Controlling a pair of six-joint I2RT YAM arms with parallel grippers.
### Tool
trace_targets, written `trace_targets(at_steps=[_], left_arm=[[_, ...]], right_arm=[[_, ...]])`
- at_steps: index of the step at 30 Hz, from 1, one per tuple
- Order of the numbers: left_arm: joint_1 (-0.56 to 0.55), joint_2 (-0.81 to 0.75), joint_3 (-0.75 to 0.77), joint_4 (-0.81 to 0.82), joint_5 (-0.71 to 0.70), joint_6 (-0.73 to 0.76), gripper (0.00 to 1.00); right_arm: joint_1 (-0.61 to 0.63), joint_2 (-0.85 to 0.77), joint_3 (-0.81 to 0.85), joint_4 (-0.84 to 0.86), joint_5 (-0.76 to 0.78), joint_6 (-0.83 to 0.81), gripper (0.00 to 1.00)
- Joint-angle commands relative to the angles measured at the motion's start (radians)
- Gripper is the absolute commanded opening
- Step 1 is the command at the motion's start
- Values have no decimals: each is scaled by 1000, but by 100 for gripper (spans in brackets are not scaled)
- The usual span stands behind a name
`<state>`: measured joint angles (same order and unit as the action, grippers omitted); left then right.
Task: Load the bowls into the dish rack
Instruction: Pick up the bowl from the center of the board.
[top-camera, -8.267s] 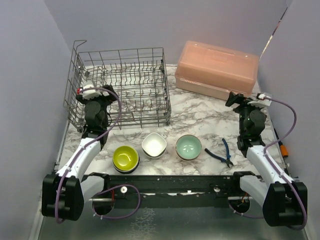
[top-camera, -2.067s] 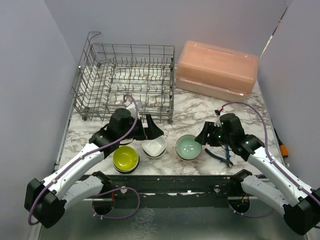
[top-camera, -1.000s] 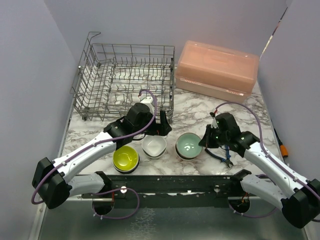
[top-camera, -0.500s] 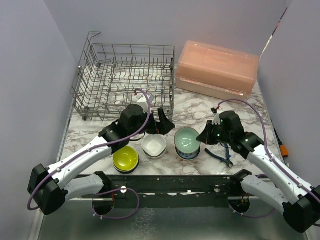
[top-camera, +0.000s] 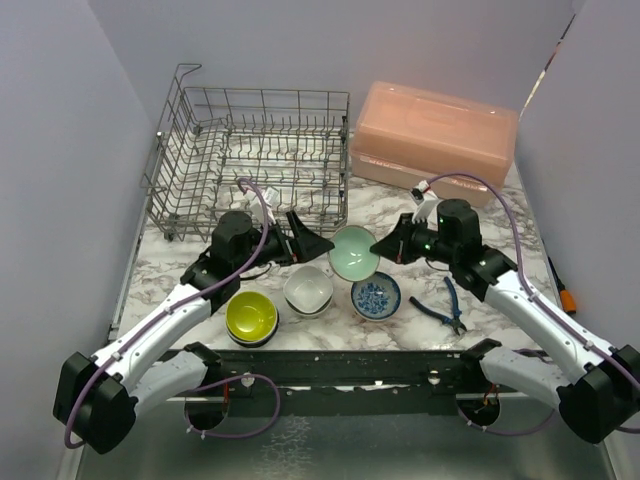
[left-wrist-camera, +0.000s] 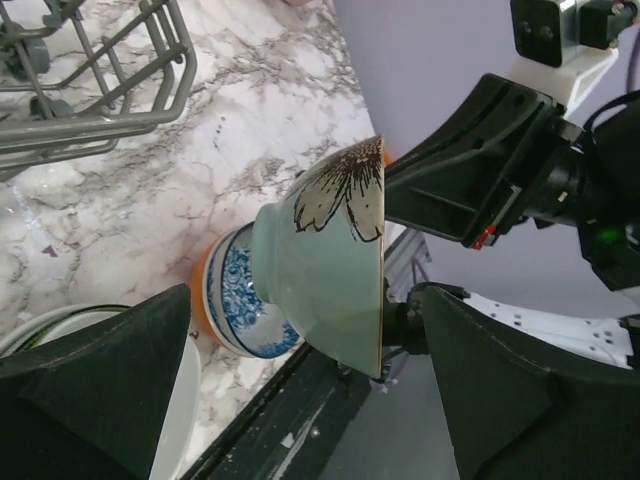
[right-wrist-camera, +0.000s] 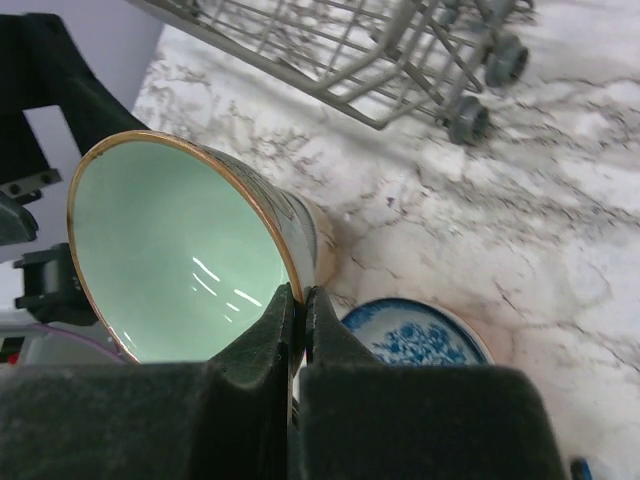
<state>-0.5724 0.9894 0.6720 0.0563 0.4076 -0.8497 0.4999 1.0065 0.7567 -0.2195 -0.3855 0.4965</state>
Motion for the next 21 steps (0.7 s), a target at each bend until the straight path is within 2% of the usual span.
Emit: trace_targets(at_steps=[1,12,21], left_arm=[[29,-55,-39,108,121,-83,99],[27,-51,-104,187,165,-132,99],[3,7,-85,240,143,-125,97]], right_arm=[[-6,42,68,191,-152,38,0],[-6,170,133,332,-269,108,1],[-6,211,149,336,-326,107,0]])
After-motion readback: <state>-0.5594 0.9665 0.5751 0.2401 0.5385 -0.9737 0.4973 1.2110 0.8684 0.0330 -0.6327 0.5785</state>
